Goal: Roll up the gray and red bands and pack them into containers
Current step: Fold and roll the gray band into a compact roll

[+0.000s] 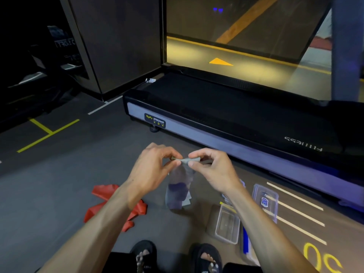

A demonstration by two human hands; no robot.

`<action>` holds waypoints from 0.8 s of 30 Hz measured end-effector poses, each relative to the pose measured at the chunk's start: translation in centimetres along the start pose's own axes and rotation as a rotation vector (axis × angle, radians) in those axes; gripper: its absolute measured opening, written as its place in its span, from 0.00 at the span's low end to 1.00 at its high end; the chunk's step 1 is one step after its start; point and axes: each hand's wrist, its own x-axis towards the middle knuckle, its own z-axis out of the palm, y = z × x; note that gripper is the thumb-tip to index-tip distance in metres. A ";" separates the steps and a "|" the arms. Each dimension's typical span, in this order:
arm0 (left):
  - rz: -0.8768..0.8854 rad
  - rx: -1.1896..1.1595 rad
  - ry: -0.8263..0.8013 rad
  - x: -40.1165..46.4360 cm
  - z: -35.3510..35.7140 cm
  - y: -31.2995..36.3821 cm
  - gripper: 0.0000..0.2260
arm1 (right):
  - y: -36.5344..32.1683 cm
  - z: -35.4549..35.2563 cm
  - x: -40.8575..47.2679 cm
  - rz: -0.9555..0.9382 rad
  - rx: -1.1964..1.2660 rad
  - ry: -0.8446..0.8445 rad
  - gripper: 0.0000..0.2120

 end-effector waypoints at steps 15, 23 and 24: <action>0.023 0.092 0.009 0.2 0.0 -0.1 0.05 | 0.0 -0.1 -0.1 -0.181 -0.289 0.043 0.06; 0.005 0.098 -0.051 0.3 -0.2 -0.6 0.05 | -0.3 0.0 0.6 -0.136 -0.259 -0.046 0.06; 0.021 0.066 -0.071 0.3 -0.3 -0.8 0.03 | -0.3 0.0 0.7 -0.137 -0.273 -0.066 0.07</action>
